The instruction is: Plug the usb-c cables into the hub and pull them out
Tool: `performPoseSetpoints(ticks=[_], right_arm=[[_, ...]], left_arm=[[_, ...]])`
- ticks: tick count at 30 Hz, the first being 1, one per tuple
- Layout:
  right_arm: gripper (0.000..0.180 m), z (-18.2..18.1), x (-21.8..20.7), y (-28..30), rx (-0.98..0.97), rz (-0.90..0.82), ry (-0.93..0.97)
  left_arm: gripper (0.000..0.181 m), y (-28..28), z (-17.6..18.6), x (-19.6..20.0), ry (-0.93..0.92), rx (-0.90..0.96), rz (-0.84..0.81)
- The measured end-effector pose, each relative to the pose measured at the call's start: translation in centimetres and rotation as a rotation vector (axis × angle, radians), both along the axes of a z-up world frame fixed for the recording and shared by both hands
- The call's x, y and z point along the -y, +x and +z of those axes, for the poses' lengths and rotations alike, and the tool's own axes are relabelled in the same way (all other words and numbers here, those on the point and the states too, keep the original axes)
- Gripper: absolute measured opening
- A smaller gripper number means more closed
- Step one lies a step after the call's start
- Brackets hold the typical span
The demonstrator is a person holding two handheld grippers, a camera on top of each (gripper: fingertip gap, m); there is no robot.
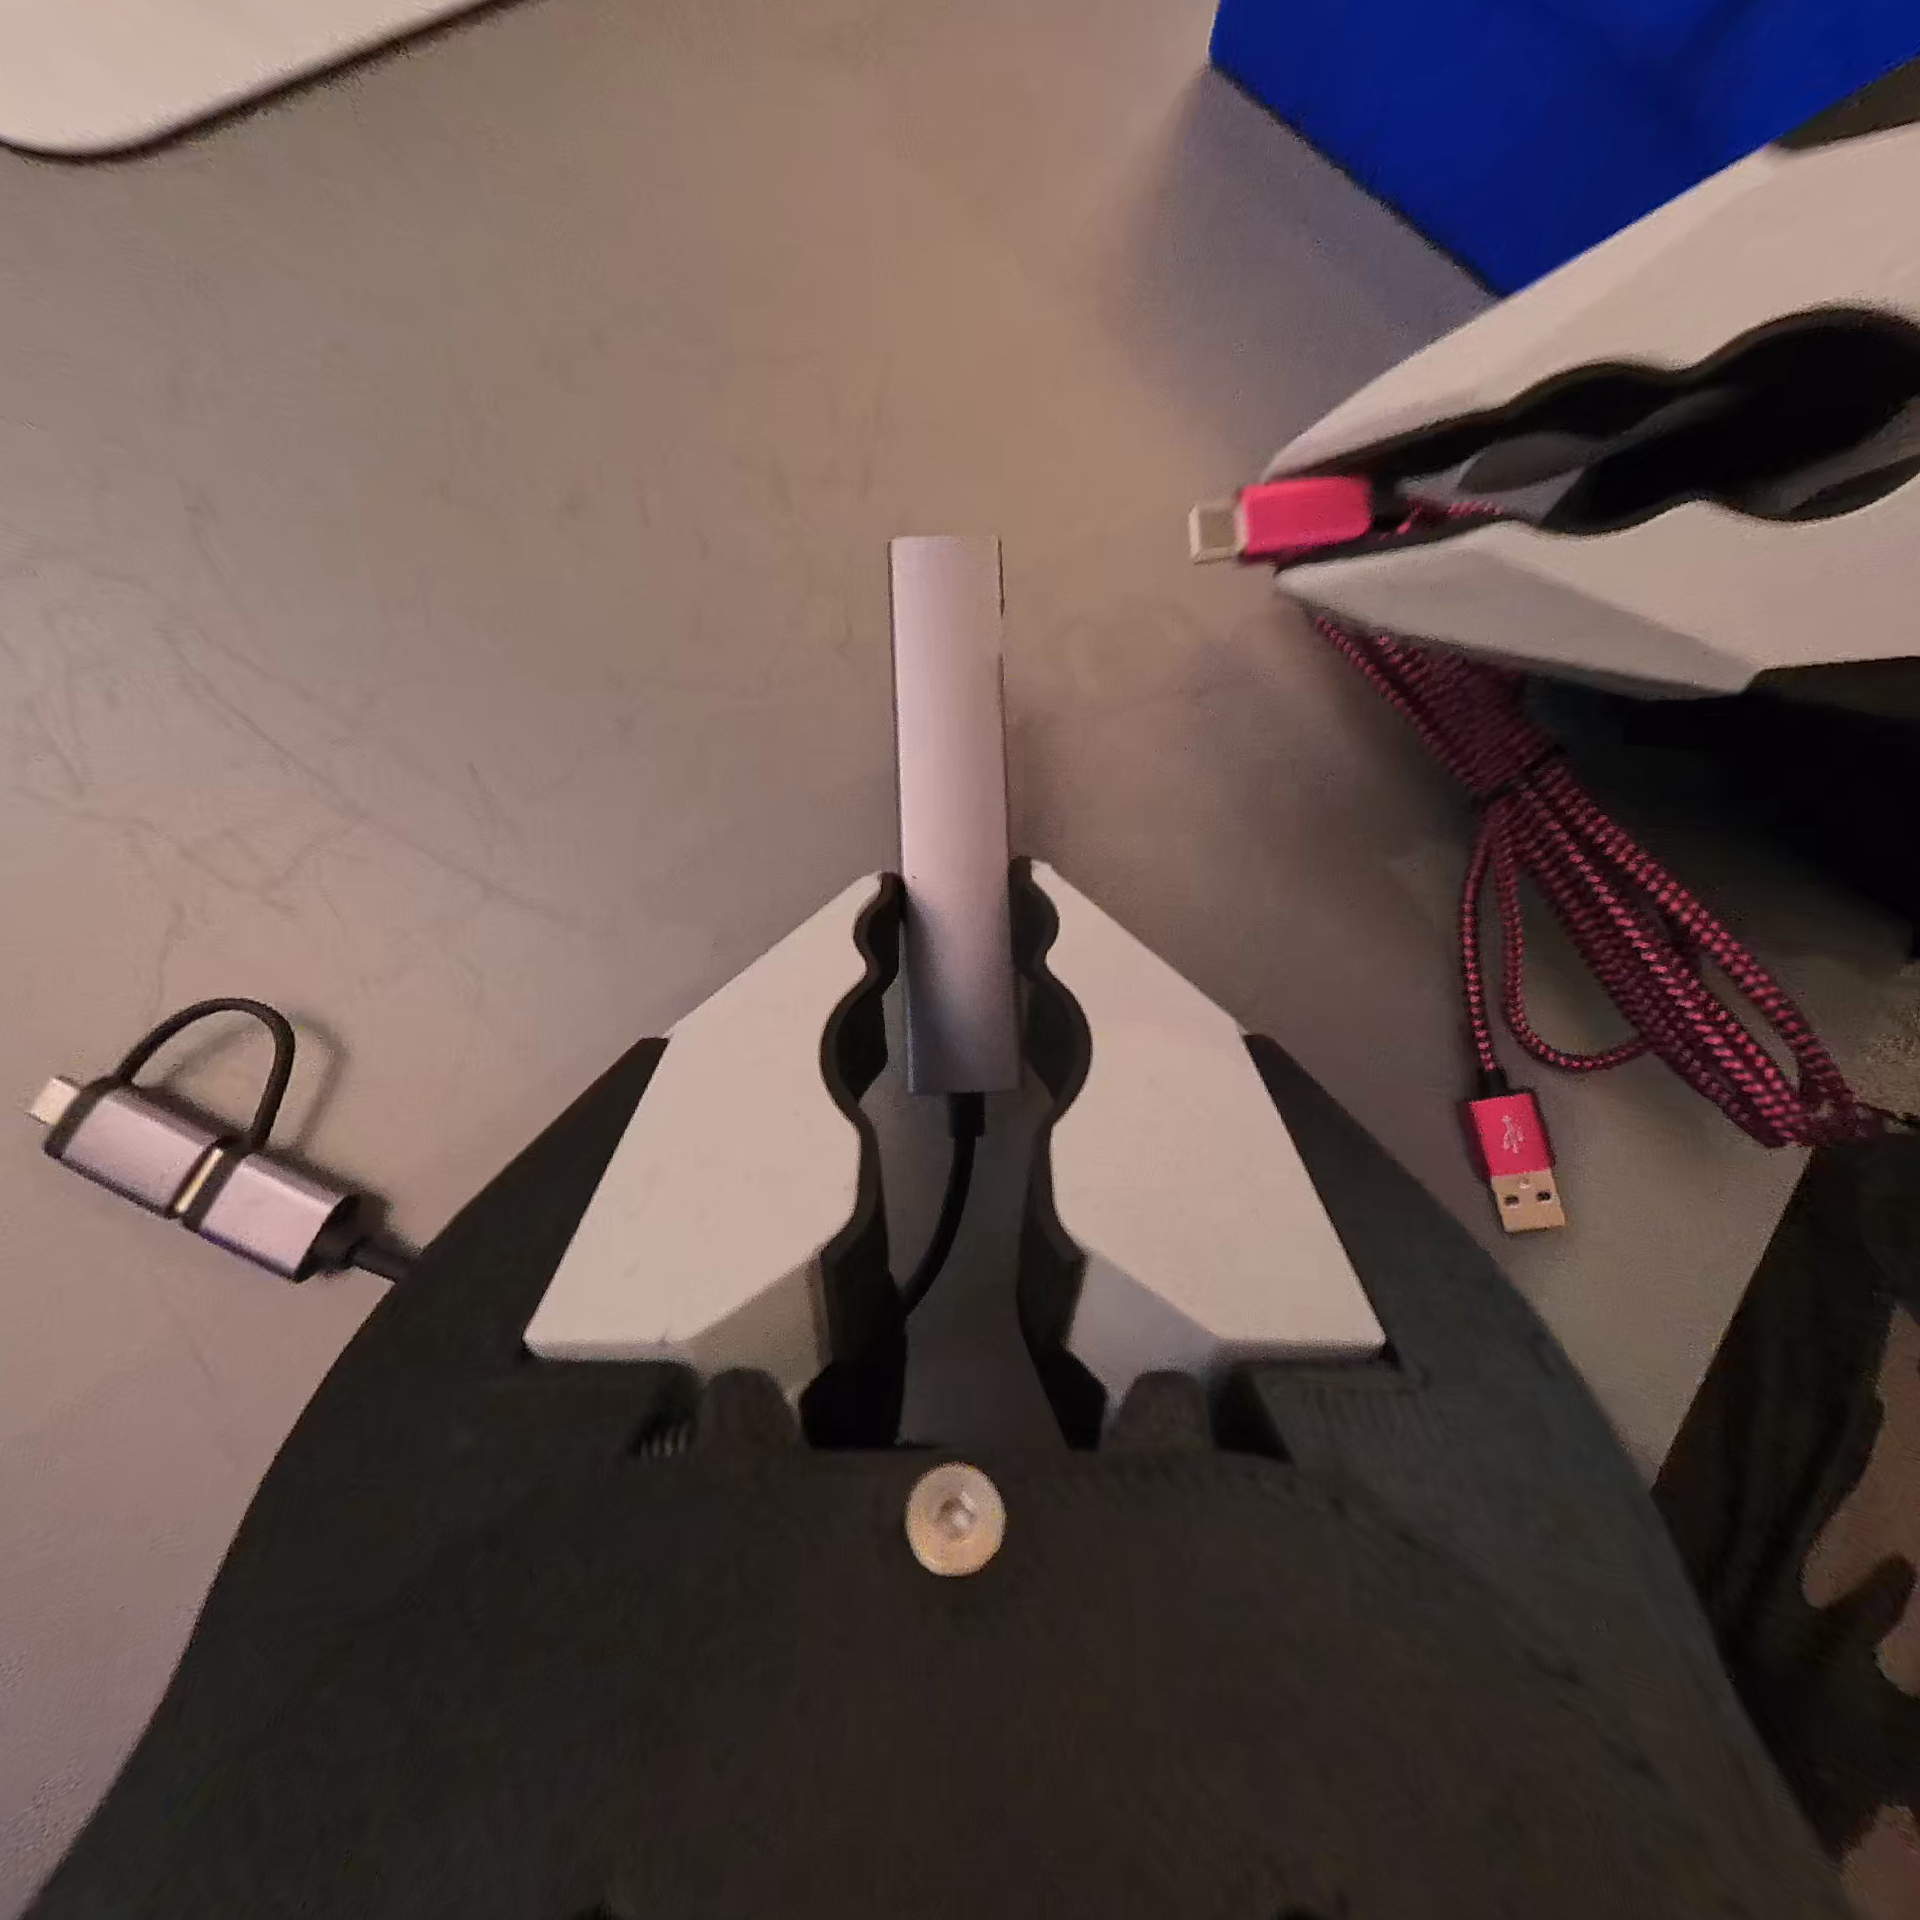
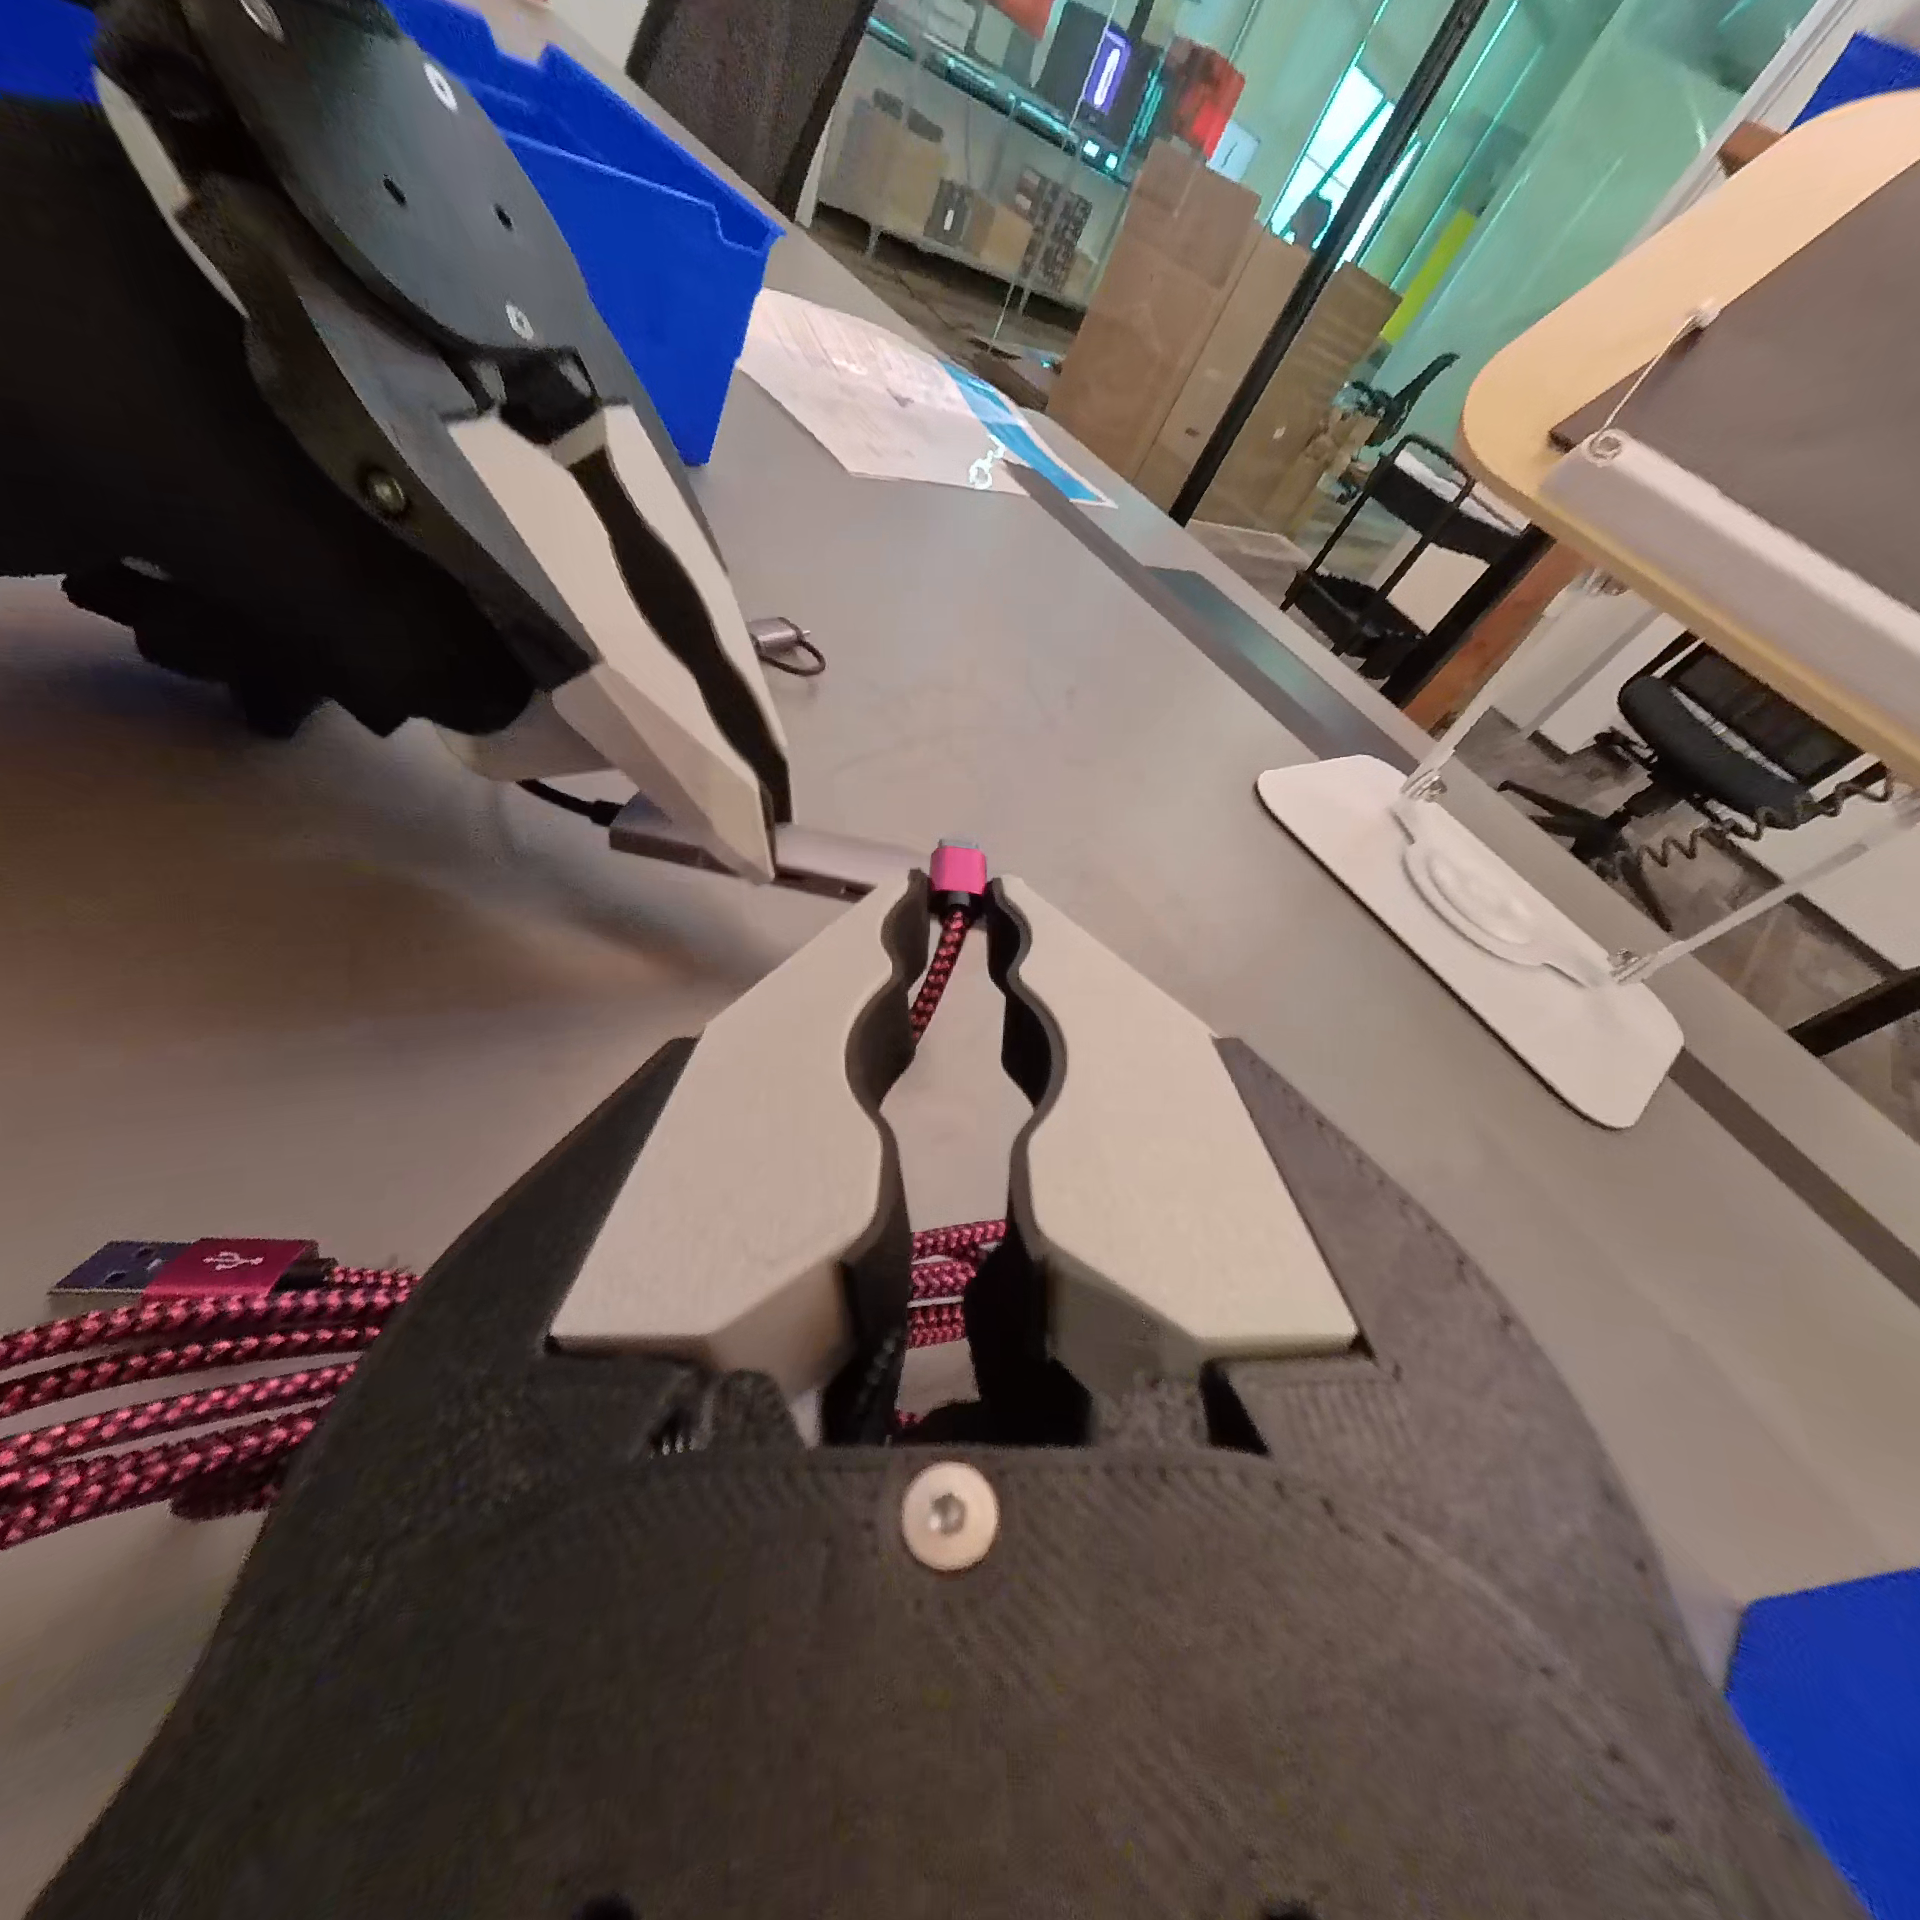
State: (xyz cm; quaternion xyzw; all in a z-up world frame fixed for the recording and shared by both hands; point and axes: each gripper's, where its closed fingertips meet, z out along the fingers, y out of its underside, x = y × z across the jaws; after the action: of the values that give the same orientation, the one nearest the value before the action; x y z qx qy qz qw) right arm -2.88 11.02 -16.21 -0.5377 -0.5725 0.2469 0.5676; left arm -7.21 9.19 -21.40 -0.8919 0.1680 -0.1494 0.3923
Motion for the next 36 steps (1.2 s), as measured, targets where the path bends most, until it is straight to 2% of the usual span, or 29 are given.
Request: performPoseSetpoints(ticks=[12,36], right_arm=[[0.008,-1.0,0.3,-1.2,0.053,0.019,0.005],[0.008,-0.1,-0.3,-0.5,0.006,-0.022,0.004]], left_arm=[[0.019,1.1,2.8,-0.4,0.1,0.09,-0.006],[0.019,1.9,3.6,-1.3,0.131,0.1,-0.003]])
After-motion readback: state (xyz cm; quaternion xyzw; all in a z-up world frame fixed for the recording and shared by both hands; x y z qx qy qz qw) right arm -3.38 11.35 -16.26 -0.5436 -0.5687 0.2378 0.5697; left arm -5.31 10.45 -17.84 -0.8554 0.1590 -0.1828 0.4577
